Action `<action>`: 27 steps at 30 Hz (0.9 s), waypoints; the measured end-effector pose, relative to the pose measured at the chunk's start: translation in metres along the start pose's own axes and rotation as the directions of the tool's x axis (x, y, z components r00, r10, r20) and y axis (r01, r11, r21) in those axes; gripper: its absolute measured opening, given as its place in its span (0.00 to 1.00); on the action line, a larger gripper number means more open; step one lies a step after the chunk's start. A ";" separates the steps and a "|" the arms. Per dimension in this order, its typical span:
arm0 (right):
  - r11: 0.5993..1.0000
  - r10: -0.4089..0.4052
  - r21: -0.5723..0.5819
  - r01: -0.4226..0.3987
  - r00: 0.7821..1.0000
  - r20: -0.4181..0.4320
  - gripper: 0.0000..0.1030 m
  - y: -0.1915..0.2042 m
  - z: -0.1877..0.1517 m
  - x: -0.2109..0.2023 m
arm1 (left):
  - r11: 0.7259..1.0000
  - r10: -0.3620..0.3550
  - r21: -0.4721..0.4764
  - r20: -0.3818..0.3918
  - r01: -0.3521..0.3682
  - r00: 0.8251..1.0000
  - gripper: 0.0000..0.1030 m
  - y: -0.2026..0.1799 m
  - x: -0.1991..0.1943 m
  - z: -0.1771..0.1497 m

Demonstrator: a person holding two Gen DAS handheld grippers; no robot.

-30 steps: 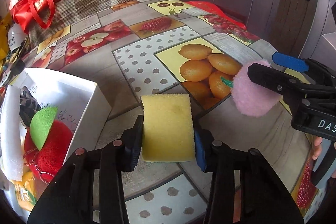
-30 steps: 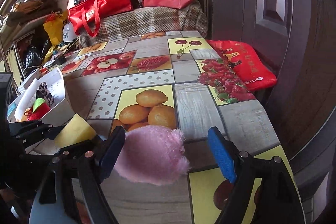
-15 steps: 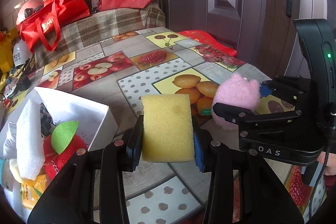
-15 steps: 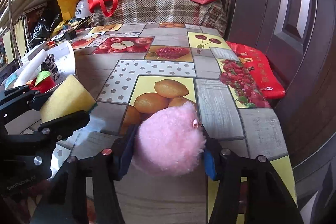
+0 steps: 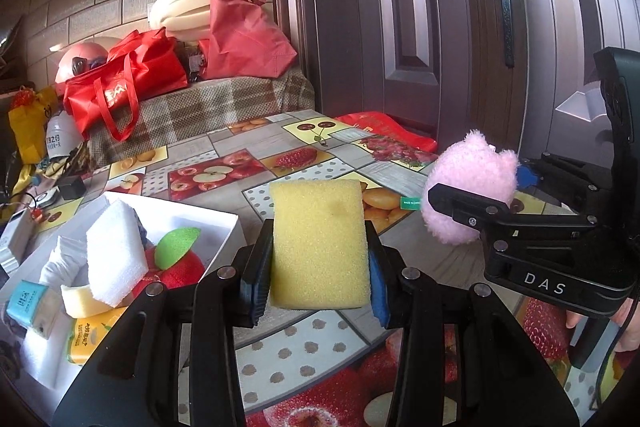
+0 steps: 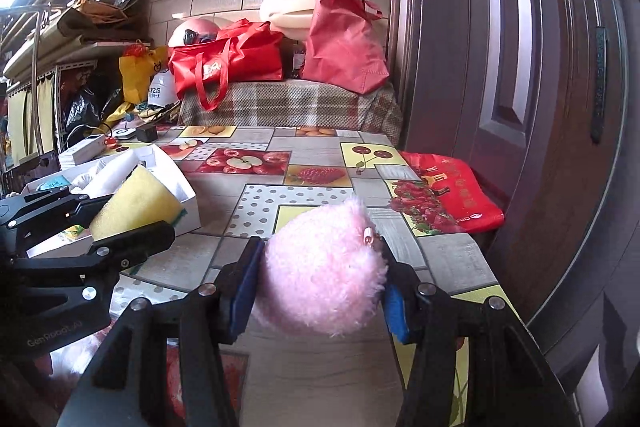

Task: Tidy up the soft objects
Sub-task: 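Carry the yellow sponge and pink fluffy ball over the white box with both tools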

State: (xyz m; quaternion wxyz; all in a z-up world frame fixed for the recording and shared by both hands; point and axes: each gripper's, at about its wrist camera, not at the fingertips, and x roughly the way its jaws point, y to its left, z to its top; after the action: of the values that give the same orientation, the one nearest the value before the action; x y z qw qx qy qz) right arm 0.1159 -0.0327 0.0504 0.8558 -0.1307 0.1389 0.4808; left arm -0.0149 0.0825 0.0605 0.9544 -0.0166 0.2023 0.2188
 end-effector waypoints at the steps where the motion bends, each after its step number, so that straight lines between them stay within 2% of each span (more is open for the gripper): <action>1: 1.000 0.003 -0.002 -0.003 1.000 0.003 0.52 0.003 -0.001 -0.002 | 1.000 -0.001 -0.001 0.001 0.001 1.000 0.38 0.001 -0.003 -0.001; 7: 0.999 0.029 -0.015 -0.029 0.999 0.014 0.52 0.022 -0.003 -0.013 | 1.000 -0.004 -0.030 0.012 0.005 1.000 0.38 0.009 -0.025 -0.011; 12: 0.998 0.058 -0.010 -0.058 0.998 0.005 0.52 0.037 -0.003 -0.016 | 1.000 0.001 0.003 0.018 -0.001 1.000 0.38 0.010 -0.041 -0.019; 18: 0.995 0.098 0.013 -0.098 0.995 -0.008 0.52 0.054 -0.004 -0.016 | 0.999 0.022 0.028 0.023 -0.023 0.999 0.38 0.021 -0.061 -0.030; 27: 0.989 0.145 -0.033 -0.145 0.989 0.014 0.52 0.091 -0.004 -0.021 | 0.998 0.059 0.005 0.028 -0.059 0.998 0.39 0.047 -0.087 -0.044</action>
State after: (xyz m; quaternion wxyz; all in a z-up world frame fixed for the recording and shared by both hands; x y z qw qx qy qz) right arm 0.0266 -0.0043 0.0464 0.8175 -0.1300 0.1333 0.5451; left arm -0.1228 0.0839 0.0574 0.9503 -0.0049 0.1899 0.2465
